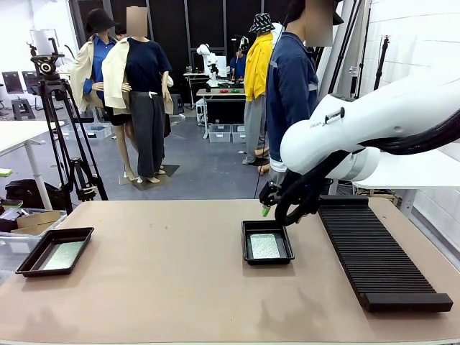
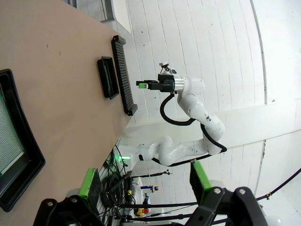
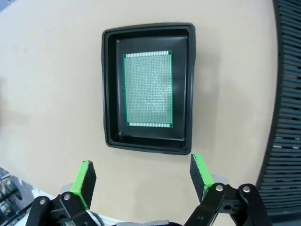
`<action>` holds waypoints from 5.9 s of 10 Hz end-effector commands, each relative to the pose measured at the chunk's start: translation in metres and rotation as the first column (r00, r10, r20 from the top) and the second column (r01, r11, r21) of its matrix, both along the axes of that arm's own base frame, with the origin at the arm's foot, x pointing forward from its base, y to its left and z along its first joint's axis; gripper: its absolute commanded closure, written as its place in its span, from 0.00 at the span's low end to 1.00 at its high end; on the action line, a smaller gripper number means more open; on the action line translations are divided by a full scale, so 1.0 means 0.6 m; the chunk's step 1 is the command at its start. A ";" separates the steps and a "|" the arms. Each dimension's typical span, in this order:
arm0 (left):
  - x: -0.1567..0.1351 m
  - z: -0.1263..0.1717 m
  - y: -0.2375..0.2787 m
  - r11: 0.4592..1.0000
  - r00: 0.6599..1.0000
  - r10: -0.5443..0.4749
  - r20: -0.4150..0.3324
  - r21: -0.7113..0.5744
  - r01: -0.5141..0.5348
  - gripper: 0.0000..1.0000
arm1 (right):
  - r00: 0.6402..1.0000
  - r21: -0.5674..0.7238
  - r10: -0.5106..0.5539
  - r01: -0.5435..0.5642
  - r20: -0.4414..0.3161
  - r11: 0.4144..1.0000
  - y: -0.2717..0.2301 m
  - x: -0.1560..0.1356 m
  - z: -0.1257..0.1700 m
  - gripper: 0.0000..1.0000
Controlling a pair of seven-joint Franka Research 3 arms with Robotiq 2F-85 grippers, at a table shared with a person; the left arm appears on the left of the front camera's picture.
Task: Inspect and transfer BCBs to ESD trays.
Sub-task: Pick up the Blank PCB from the PCB Rack and place it in the right ESD tray, then pick up the ESD tray and place it on the left side of the table.
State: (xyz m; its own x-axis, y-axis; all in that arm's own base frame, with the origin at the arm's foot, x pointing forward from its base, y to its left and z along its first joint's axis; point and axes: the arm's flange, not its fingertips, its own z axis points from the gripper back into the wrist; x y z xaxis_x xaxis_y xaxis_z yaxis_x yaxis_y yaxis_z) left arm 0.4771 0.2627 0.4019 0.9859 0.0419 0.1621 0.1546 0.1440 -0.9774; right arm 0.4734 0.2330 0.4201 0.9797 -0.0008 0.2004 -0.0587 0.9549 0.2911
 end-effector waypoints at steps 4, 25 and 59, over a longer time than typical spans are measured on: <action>-0.003 0.002 0.000 1.000 1.000 0.000 -0.001 0.005 0.000 0.00 | 1.000 -0.008 0.005 -0.005 -0.012 1.000 -0.002 -0.001 -0.001 0.00; 0.041 0.166 -0.251 0.962 0.983 -0.181 -0.037 0.202 0.185 0.00 | 0.993 0.233 -0.115 0.118 -0.027 0.965 -0.257 0.003 0.176 0.00; 0.155 -0.050 -1.095 0.520 0.962 0.122 -0.243 0.842 0.147 0.00 | 0.971 0.791 0.108 0.108 -0.215 0.603 -0.642 0.096 -0.068 0.00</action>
